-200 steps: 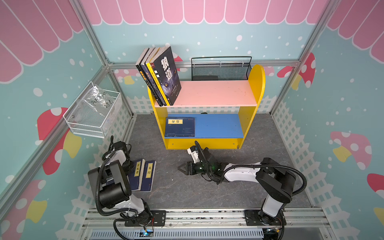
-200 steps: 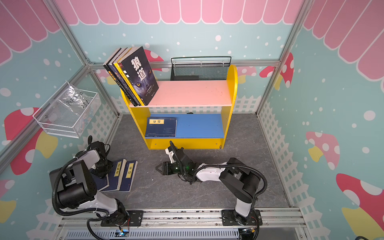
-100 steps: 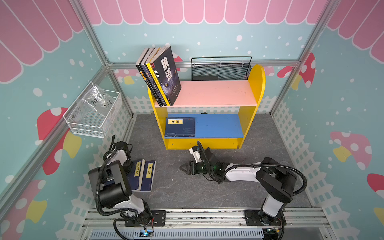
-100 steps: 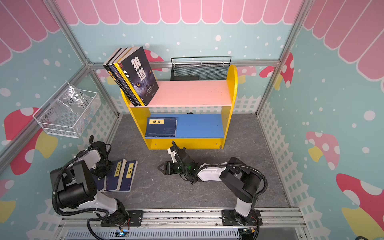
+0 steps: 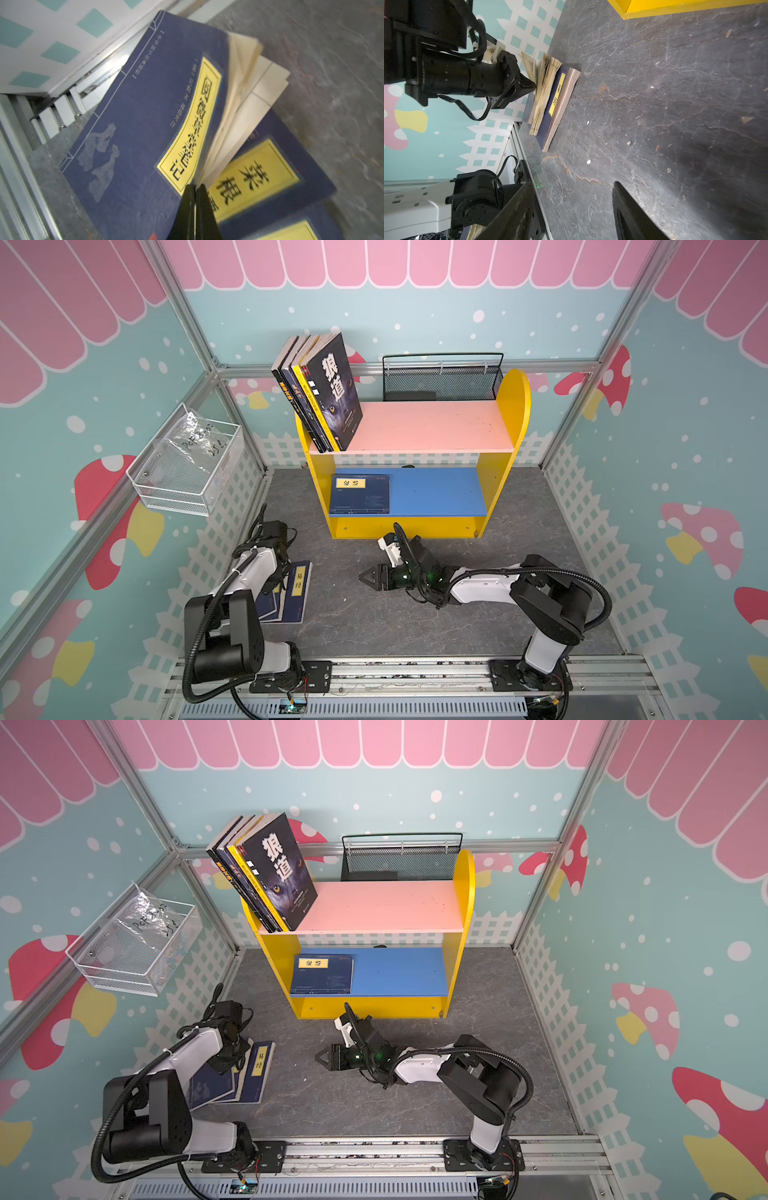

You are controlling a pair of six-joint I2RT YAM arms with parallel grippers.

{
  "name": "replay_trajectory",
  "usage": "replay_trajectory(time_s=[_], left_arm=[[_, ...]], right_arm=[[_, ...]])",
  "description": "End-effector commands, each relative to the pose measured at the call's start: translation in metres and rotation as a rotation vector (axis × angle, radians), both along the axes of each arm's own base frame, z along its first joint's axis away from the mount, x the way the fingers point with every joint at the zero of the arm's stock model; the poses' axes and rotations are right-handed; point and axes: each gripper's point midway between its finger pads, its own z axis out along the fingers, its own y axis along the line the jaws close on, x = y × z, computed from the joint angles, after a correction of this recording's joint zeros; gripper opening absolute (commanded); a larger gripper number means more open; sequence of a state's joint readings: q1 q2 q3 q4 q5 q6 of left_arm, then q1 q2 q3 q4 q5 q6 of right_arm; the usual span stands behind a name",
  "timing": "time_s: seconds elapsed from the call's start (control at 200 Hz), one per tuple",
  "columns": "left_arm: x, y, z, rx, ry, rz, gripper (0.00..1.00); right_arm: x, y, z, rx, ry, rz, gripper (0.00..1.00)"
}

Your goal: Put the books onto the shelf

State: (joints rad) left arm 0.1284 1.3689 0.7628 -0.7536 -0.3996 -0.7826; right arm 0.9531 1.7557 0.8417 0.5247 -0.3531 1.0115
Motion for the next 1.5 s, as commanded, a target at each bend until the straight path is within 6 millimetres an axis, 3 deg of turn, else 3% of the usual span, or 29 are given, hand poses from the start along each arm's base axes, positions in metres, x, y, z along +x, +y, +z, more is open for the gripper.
replay_trajectory(time_s=[0.0, 0.12, 0.34, 0.59, 0.786, 0.861, 0.916, 1.121, 1.186, 1.351, 1.396, 1.496], left_arm=[[0.000, -0.034, 0.001, -0.059, -0.038, -0.049, 0.00], [0.009, -0.083, 0.002, -0.206, -0.116, -0.135, 0.00], [0.022, -0.164, 0.029, -0.392, -0.305, -0.234, 0.00], [0.020, -0.213, 0.047, -0.484, -0.395, -0.280, 0.01], [0.027, -0.253, 0.061, -0.509, -0.406, -0.374, 0.01], [0.031, -0.265, 0.064, -0.524, -0.407, -0.406, 0.07], [0.033, -0.270, 0.065, -0.530, -0.408, -0.422, 0.13], [0.032, -0.280, 0.078, -0.557, -0.431, -0.506, 0.60], [0.029, -0.280, 0.086, -0.564, -0.448, -0.537, 0.66], [0.014, -0.262, 0.104, -0.510, -0.502, -0.638, 0.79], [0.010, -0.254, 0.109, -0.468, -0.511, -0.685, 0.99], [-0.003, -0.233, 0.103, -0.403, -0.474, -0.742, 0.99]], right_arm=[[0.002, 0.002, -0.004, 0.012, 0.016, -0.001, 0.62], [0.004, 0.003, -0.001, 0.014, -0.005, 0.007, 0.62], [0.006, -0.001, -0.006, -0.003, -0.006, -0.017, 0.66], [0.011, -0.022, -0.016, -0.038, 0.015, -0.067, 0.66], [0.015, -0.044, -0.011, -0.064, -0.013, -0.131, 0.66], [0.018, -0.053, -0.011, -0.097, -0.018, -0.163, 0.69], [0.020, -0.060, -0.010, -0.129, -0.036, -0.180, 0.71], [0.030, -0.080, -0.001, -0.216, -0.094, -0.246, 0.78], [0.033, -0.083, 0.000, -0.235, -0.100, -0.260, 0.78], [0.036, -0.083, -0.005, -0.273, -0.090, -0.267, 0.80], [0.035, -0.082, -0.008, -0.283, -0.080, -0.263, 0.80], [0.032, -0.083, -0.019, -0.316, -0.043, -0.251, 0.78]])
